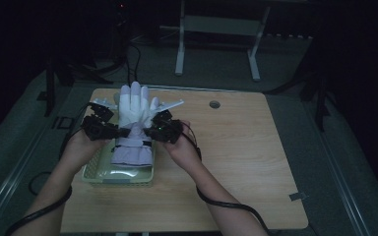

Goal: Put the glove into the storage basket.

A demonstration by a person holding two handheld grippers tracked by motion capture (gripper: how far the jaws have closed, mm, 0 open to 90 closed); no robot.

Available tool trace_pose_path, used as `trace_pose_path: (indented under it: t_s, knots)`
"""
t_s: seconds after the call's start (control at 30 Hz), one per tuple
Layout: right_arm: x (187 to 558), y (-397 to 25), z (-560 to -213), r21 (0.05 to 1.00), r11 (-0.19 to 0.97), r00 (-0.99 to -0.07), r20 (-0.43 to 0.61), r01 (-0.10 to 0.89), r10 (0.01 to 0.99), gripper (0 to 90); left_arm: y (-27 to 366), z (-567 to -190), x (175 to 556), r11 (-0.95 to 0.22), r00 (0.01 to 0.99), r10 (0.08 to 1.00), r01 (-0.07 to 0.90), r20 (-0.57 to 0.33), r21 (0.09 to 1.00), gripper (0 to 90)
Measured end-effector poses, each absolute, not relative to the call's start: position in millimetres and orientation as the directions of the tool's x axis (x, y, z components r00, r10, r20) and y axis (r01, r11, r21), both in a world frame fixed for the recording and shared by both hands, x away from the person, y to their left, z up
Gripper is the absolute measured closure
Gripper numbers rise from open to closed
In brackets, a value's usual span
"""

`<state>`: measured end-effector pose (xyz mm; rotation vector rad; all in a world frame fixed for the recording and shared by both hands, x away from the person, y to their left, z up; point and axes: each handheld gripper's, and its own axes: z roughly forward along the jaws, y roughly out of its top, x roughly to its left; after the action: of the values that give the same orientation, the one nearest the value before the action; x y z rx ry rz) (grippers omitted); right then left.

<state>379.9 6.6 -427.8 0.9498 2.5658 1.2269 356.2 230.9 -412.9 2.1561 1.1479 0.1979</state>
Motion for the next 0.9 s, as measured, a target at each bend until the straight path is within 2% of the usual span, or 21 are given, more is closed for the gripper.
trace_pose_path:
  t_s: [0.23,0.4,0.47,0.67,0.7,0.83,0.9]
  knots:
    - [381.7,39.0,-453.2,0.706,0.508,-0.786,0.112,0.494,0.609,80.9,255.5,-446.5,360.7,-0.364,0.582,0.786,0.709,-0.209,0.604,75.3]
    - [382.4,49.9,-474.3,0.667,0.517,-0.768,0.132,0.536,0.626,80.8,261.0,-468.8,362.5,-0.363,0.569,0.791,0.731,-0.222,0.578,75.2]
    - [382.0,57.3,-489.6,0.634,0.536,-0.761,0.132,0.557,0.635,80.8,262.7,-486.3,362.2,-0.361,0.555,0.798,0.753,-0.236,0.550,75.1]
    - [380.3,71.8,-509.2,0.569,0.573,-0.746,0.114,0.590,0.656,80.6,263.5,-503.3,364.0,-0.369,0.536,0.810,0.782,-0.239,0.503,74.7]
    - [379.9,74.6,-512.2,0.558,0.578,-0.742,0.106,0.595,0.662,80.2,262.5,-509.0,365.9,-0.352,0.510,0.824,0.803,-0.249,0.480,74.2]
    - [377.7,81.8,-516.4,0.530,0.604,-0.735,0.054,0.595,0.676,75.7,256.3,-512.2,366.5,-0.344,0.481,0.846,0.822,-0.230,0.454,72.6]
    - [376.9,82.3,-516.9,0.527,0.609,-0.733,0.040,0.593,0.679,71.6,254.8,-514.5,367.0,-0.342,0.464,0.861,0.832,-0.207,0.437,67.1]
